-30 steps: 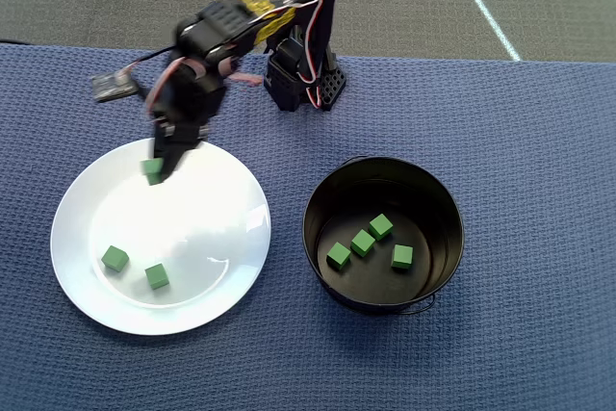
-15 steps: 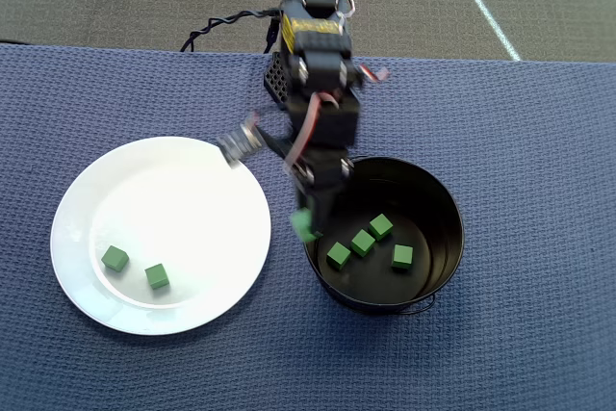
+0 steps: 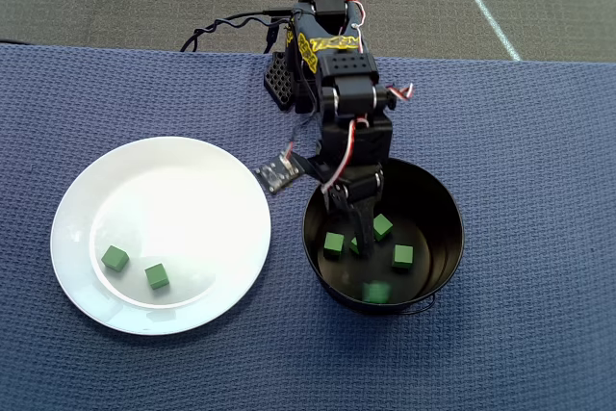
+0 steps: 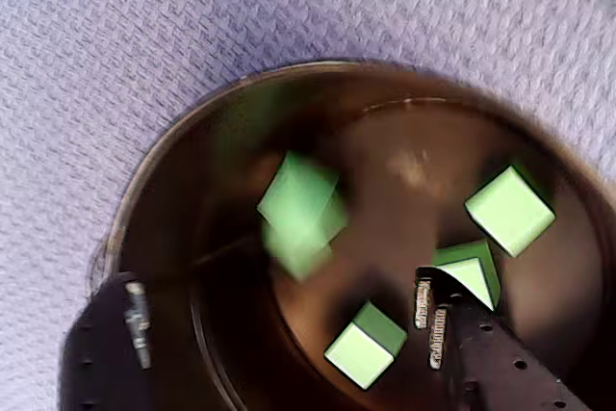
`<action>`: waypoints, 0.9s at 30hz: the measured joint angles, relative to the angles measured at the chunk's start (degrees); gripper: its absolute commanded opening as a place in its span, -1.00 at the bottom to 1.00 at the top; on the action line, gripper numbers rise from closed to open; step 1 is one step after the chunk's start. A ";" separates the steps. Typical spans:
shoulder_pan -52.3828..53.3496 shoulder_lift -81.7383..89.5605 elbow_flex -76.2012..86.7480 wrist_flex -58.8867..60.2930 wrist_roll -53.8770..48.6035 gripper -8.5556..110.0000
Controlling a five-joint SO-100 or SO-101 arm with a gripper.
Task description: Pick up the green cubes from the white plate and place them in the black recipient
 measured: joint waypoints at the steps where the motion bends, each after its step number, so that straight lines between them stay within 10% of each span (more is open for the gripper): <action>1: 1.58 0.62 -1.05 0.44 -1.14 -0.45; 14: 38.94 -7.38 -1.93 -15.73 -23.91 -0.43; 27: 42.54 -25.58 -0.35 -28.30 -41.13 -0.42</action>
